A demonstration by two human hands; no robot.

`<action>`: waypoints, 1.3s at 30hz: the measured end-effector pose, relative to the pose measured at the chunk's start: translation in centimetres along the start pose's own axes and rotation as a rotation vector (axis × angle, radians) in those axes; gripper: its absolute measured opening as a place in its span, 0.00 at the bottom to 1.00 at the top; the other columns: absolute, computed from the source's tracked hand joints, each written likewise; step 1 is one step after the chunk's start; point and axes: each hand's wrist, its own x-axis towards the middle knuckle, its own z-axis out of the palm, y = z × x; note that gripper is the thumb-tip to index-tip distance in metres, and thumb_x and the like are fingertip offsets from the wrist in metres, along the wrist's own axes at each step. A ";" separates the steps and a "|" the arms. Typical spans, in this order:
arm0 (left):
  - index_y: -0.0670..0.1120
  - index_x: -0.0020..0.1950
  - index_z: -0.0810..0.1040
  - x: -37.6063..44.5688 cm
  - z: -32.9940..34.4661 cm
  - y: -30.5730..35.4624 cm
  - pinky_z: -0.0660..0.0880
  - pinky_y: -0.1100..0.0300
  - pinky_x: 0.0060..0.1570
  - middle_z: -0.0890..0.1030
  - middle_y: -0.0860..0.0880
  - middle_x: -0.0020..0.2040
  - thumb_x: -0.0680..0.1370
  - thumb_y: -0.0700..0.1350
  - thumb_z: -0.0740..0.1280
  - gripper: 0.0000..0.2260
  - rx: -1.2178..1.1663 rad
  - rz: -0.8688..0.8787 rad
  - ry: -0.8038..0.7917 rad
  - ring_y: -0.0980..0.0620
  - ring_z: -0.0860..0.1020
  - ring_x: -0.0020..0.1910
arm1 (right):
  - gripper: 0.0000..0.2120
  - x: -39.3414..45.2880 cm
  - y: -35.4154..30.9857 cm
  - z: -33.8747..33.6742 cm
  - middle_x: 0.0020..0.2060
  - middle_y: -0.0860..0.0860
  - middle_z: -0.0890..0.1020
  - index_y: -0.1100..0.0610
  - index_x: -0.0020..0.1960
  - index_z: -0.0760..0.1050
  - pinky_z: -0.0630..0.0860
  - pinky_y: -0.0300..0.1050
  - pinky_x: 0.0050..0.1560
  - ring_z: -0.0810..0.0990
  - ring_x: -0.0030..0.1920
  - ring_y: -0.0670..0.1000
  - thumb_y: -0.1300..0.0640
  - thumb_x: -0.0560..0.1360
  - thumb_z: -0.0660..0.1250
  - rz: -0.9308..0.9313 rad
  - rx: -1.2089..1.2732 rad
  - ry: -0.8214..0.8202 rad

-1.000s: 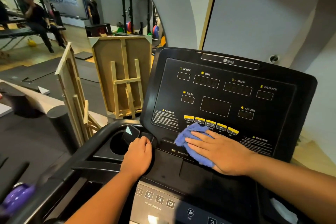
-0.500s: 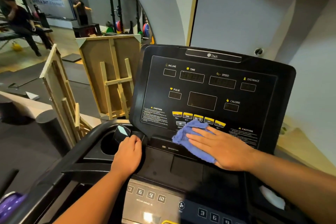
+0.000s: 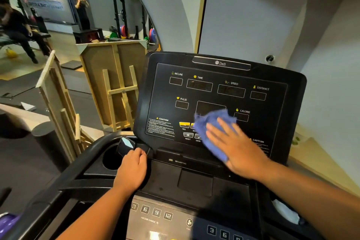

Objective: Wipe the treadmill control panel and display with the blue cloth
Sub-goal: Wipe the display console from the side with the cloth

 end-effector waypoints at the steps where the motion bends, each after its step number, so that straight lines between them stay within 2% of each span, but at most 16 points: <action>1: 0.52 0.46 0.75 0.0 0.0 0.0 0.74 0.46 0.52 0.77 0.51 0.47 0.84 0.48 0.56 0.11 -0.002 0.000 0.001 0.50 0.76 0.48 | 0.39 -1.4 -0.9 0.8 0.79 0.54 0.60 0.56 0.79 0.61 0.49 0.58 0.76 0.54 0.79 0.58 0.49 0.71 0.67 -0.075 -0.010 -0.054; 3: 0.52 0.46 0.75 0.0 0.0 -0.1 0.74 0.46 0.53 0.77 0.50 0.47 0.84 0.48 0.56 0.11 -0.004 0.004 0.002 0.49 0.76 0.49 | 0.36 -3.4 -1.2 1.5 0.80 0.51 0.57 0.53 0.80 0.56 0.42 0.52 0.78 0.50 0.80 0.52 0.48 0.75 0.64 -0.147 0.007 -0.120; 5: 0.51 0.47 0.75 0.0 0.0 -0.1 0.74 0.46 0.54 0.77 0.50 0.47 0.84 0.48 0.56 0.11 0.000 0.011 0.004 0.49 0.76 0.49 | 0.31 -3.5 0.7 0.9 0.81 0.48 0.55 0.50 0.81 0.53 0.37 0.46 0.78 0.46 0.80 0.47 0.46 0.82 0.57 -0.211 0.030 -0.148; 8: 0.52 0.47 0.74 0.0 -0.1 -0.1 0.74 0.47 0.54 0.77 0.51 0.47 0.84 0.48 0.56 0.10 0.009 0.009 -0.004 0.51 0.76 0.49 | 0.29 -1.4 4.3 -0.9 0.81 0.47 0.55 0.49 0.81 0.54 0.41 0.49 0.79 0.46 0.81 0.47 0.47 0.82 0.57 -0.276 -0.001 -0.173; 10: 0.52 0.47 0.74 0.0 -0.1 0.0 0.74 0.48 0.53 0.77 0.52 0.47 0.84 0.48 0.55 0.11 0.006 0.007 -0.005 0.53 0.76 0.48 | 0.29 0.7 6.8 -2.7 0.80 0.49 0.56 0.51 0.81 0.55 0.47 0.54 0.79 0.48 0.81 0.50 0.47 0.82 0.56 -0.177 -0.010 -0.125; 14: 0.53 0.47 0.74 0.0 0.0 0.1 0.74 0.49 0.52 0.77 0.52 0.47 0.85 0.49 0.55 0.11 0.004 0.004 -0.012 0.54 0.76 0.48 | 0.31 4.7 10.2 -6.1 0.80 0.50 0.55 0.52 0.81 0.55 0.49 0.56 0.78 0.50 0.81 0.54 0.44 0.79 0.52 0.127 -0.037 0.014; 16: 0.53 0.46 0.74 0.0 -0.1 0.0 0.74 0.49 0.52 0.77 0.52 0.47 0.85 0.48 0.55 0.11 -0.006 0.001 -0.007 0.54 0.76 0.48 | 0.31 5.4 9.3 -5.8 0.81 0.52 0.56 0.54 0.80 0.56 0.51 0.57 0.79 0.50 0.81 0.55 0.46 0.80 0.54 0.258 -0.002 0.100; 18: 0.53 0.46 0.74 0.0 0.0 0.1 0.73 0.49 0.52 0.77 0.52 0.47 0.84 0.48 0.56 0.11 -0.010 0.001 -0.003 0.54 0.76 0.48 | 0.32 5.4 7.0 -4.3 0.81 0.53 0.54 0.55 0.81 0.55 0.48 0.59 0.79 0.47 0.81 0.57 0.47 0.80 0.58 0.351 0.018 0.161; 20: 0.53 0.46 0.74 -0.1 0.0 0.1 0.74 0.49 0.52 0.77 0.52 0.47 0.84 0.48 0.56 0.11 -0.007 0.002 -0.001 0.54 0.76 0.48 | 0.34 4.1 4.2 -2.5 0.81 0.54 0.53 0.56 0.81 0.55 0.47 0.61 0.79 0.46 0.81 0.59 0.48 0.78 0.62 0.287 0.000 0.148; 22: 0.53 0.46 0.74 0.0 -0.1 0.0 0.74 0.50 0.52 0.77 0.52 0.47 0.84 0.48 0.56 0.11 -0.003 0.003 -0.005 0.54 0.76 0.48 | 0.36 1.5 2.4 -0.8 0.81 0.54 0.53 0.55 0.81 0.56 0.47 0.60 0.78 0.48 0.80 0.59 0.47 0.76 0.62 0.081 -0.029 0.057; 25: 0.52 0.46 0.74 0.0 0.1 -0.2 0.73 0.48 0.53 0.76 0.51 0.46 0.84 0.47 0.56 0.10 0.012 0.015 0.011 0.50 0.76 0.49 | 0.33 -2.3 3.7 -0.3 0.81 0.50 0.54 0.51 0.81 0.53 0.46 0.55 0.78 0.49 0.81 0.53 0.47 0.80 0.60 -0.147 -0.058 -0.074; 27: 0.51 0.45 0.73 -0.1 0.1 -0.3 0.72 0.47 0.53 0.76 0.51 0.45 0.84 0.46 0.56 0.10 0.014 0.018 0.015 0.48 0.75 0.49 | 0.34 -2.9 6.3 -1.3 0.81 0.48 0.54 0.50 0.81 0.53 0.48 0.54 0.78 0.51 0.81 0.51 0.47 0.79 0.62 -0.179 -0.079 -0.113; 29: 0.52 0.45 0.73 -0.1 0.0 -0.2 0.72 0.48 0.53 0.76 0.51 0.45 0.84 0.47 0.56 0.10 0.010 0.016 0.012 0.49 0.75 0.49 | 0.35 -2.0 9.2 -3.0 0.81 0.49 0.54 0.50 0.81 0.54 0.51 0.56 0.77 0.52 0.80 0.53 0.48 0.78 0.62 -0.114 -0.091 -0.099; 33: 0.51 0.46 0.74 -0.2 -0.1 0.2 0.71 0.50 0.50 0.77 0.52 0.46 0.84 0.47 0.56 0.11 0.003 0.007 0.006 0.52 0.75 0.48 | 0.32 1.5 13.9 -6.9 0.80 0.51 0.58 0.51 0.80 0.57 0.52 0.57 0.77 0.54 0.80 0.57 0.46 0.77 0.54 0.133 -0.079 0.006; 37: 0.52 0.45 0.75 -0.2 -0.1 0.2 0.72 0.48 0.50 0.77 0.52 0.46 0.84 0.46 0.56 0.11 -0.014 0.003 0.009 0.53 0.76 0.47 | 0.30 3.5 11.6 -6.0 0.80 0.52 0.57 0.53 0.80 0.57 0.47 0.58 0.79 0.50 0.81 0.57 0.48 0.79 0.57 0.406 0.018 0.179; 39: 0.52 0.45 0.75 -0.2 -0.1 0.2 0.72 0.48 0.51 0.77 0.52 0.46 0.84 0.46 0.57 0.11 -0.020 -0.001 0.012 0.53 0.76 0.47 | 0.32 2.9 8.4 -4.2 0.81 0.52 0.55 0.54 0.80 0.56 0.45 0.59 0.79 0.48 0.81 0.57 0.48 0.79 0.57 0.426 0.037 0.194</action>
